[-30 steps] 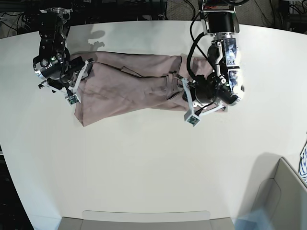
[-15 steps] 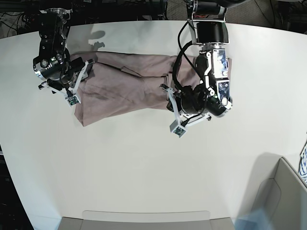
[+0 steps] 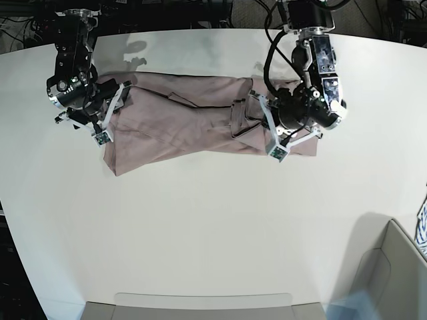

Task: Fold the T-shirt properly
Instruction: 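Push the folded end further toward the right gripper with the left gripper, then grasp the other strip end with the right gripper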

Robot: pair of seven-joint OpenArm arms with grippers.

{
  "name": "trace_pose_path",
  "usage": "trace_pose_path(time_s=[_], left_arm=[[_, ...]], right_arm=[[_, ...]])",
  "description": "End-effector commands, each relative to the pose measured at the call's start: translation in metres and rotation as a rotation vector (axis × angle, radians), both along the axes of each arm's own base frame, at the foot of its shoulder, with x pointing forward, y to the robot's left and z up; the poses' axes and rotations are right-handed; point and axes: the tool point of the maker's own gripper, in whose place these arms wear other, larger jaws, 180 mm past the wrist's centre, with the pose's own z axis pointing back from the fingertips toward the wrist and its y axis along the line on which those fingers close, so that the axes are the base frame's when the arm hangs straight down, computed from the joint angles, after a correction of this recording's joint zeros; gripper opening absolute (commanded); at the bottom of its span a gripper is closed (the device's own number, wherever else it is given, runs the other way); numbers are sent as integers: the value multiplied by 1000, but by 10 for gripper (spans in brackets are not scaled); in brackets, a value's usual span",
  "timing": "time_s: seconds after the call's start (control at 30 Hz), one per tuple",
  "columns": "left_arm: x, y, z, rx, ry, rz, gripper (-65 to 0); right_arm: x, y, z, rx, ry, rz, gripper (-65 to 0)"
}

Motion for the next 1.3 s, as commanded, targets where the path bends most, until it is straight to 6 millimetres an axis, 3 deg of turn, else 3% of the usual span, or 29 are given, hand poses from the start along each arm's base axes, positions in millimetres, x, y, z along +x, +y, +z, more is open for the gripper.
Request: trace_pose_path(time_s=[0.0, 0.1, 0.17, 0.53, 0.8, 1.07, 1.27], left_arm=[[10, 4, 11, -13, -48, 20, -650], [10, 19, 11, -13, -45, 72, -650], [10, 17, 11, -18, -45, 68, -650], [10, -24, 6, -52, -25, -35, -650], [28, -26, 18, -62, -63, -38, -650], [51, -71, 18, -173, -24, -73, -650], [65, -69, 31, -175, -64, -65, -650]], right_arm=[[8, -2, 9, -4, -38, 5, -340], [8, -2, 9, -4, -38, 5, -340], [8, -2, 9, -4, -38, 5, -340], [8, -1, 9, -3, -37, 6, -340], [8, -1, 9, -3, -37, 6, -340], [11, -1, 11, -3, -45, 6, -340], [16, -1, 15, 7, -65, 4, -340]])
